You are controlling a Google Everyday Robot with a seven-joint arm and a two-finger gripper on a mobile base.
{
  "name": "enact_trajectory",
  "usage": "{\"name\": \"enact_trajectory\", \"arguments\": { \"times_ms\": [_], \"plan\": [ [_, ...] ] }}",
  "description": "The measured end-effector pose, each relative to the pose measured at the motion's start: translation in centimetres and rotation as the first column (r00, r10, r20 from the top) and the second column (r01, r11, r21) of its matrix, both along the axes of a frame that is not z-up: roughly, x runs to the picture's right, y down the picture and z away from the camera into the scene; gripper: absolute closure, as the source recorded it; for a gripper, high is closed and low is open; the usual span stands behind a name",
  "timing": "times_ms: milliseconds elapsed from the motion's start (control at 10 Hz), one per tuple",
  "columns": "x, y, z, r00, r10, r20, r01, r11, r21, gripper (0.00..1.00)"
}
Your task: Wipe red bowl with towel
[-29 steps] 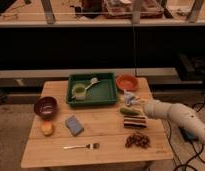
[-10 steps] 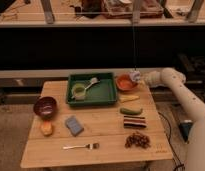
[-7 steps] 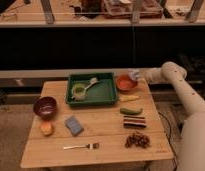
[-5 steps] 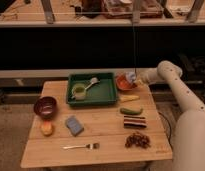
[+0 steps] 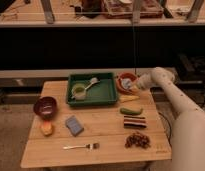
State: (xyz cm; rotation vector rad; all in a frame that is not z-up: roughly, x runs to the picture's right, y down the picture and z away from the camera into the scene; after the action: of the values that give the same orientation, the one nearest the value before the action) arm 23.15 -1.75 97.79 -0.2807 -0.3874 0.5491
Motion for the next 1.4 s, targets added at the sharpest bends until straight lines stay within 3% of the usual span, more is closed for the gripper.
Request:
{"name": "enact_trajectory", "arguments": {
  "times_ms": [200,300,500,1000,1400],
  "plan": [
    [0.3,-0.2,-0.3,1.0,0.009,-0.012,-0.009,0.9997,0.022,1.0],
    [0.1,-1.2,0.0,0.999,0.01,-0.035,-0.008,0.999,0.045,1.0],
    [0.5,-2.3,0.7,0.998,0.01,-0.058,-0.007,0.9988,0.049,1.0],
    [2.2,-4.8,2.9,0.995,0.021,-0.101,-0.02,0.9998,0.007,1.0],
    [1.3,-5.0,3.6,0.996,0.019,-0.09,-0.02,0.9997,-0.016,1.0]
  ]
}}
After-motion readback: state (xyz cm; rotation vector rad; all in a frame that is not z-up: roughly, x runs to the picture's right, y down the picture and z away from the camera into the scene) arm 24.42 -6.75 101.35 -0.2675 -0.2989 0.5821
